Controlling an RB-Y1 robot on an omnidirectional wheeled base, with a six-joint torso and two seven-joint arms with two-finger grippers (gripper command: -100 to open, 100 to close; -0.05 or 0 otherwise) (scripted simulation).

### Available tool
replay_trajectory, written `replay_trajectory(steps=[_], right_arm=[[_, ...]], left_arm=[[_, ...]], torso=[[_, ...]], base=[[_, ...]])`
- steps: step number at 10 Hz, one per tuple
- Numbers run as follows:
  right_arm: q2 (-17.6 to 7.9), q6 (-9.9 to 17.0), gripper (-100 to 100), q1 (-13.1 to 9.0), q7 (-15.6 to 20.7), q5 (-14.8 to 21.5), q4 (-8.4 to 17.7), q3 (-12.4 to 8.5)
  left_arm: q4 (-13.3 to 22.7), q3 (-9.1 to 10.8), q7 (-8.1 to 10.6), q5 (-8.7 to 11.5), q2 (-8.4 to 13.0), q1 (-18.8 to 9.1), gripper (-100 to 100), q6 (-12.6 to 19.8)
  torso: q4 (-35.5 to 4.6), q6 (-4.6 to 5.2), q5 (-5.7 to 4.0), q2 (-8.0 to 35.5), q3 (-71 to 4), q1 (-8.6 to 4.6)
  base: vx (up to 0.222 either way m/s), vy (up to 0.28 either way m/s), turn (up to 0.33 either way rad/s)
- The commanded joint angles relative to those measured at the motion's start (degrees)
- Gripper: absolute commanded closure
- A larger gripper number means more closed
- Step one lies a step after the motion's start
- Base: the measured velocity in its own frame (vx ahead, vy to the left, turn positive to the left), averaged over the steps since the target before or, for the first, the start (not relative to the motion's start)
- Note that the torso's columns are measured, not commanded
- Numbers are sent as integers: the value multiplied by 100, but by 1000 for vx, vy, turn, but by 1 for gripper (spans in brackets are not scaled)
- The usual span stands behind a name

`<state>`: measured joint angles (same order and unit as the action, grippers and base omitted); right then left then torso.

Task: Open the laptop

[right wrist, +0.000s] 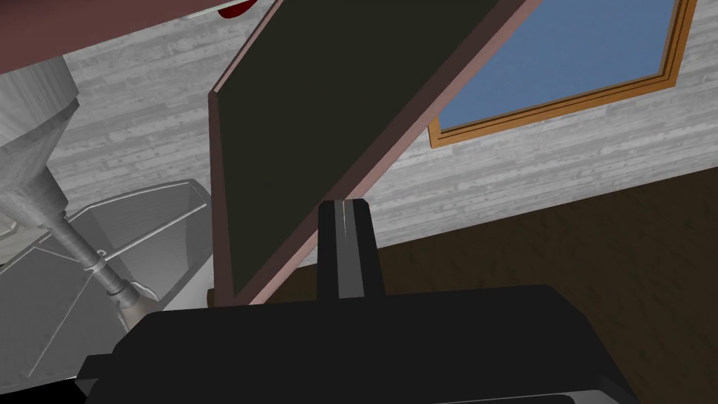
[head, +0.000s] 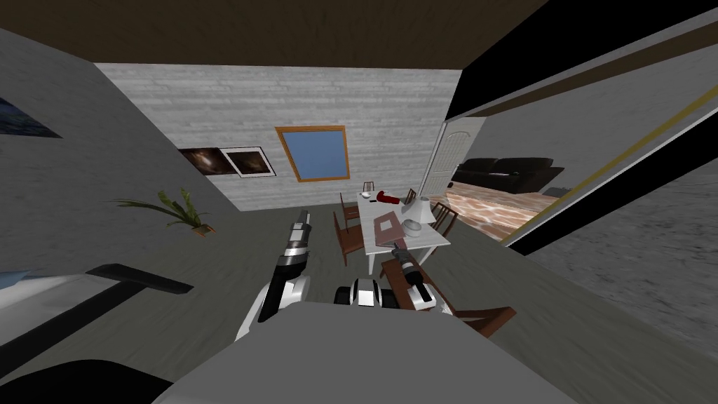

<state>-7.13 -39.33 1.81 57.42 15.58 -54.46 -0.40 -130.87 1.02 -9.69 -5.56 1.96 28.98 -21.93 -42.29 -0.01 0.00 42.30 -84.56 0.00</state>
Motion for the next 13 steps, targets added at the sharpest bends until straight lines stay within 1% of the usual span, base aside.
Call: replay_trajectory(steps=[1,2,3,4,5,6,13], right_arm=[[0,0,100,0,0,0,0,0],[146,-183,100,59,-192,-115,170,14],[204,-257,100,82,-269,-161,237,19],[204,-257,100,82,-269,-161,237,19],[113,14,-100,-118,-372,-144,153,21],[113,14,-100,-118,-372,-144,153,21],[-160,926,-100,-807,-798,-117,-117,36]], left_arm=[[0,0,0,0,0,0,0,0],[0,0,0,0,0,0,0,0],[0,0,0,0,0,1,0,0],[0,0,0,0,0,0,0,0],[0,0,0,0,0,0,0,0],[0,0,0,0,0,-1,0,0],[0,0,0,0,0,0,0,0]], torso=[[0,1,0,-2,0,0],[1,1,0,-3,-1,1],[2,2,0,-6,-3,3],[0,0,0,-2,-1,1],[0,1,0,-1,0,0],[-4,0,2,15,8,4],[-15,1,9,12,7,10]], base=[[0,0,0],[11,4,-34],[0,0,0],[0,0,0],[-65,16,7],[-78,9,-1],[-84,13,2]])
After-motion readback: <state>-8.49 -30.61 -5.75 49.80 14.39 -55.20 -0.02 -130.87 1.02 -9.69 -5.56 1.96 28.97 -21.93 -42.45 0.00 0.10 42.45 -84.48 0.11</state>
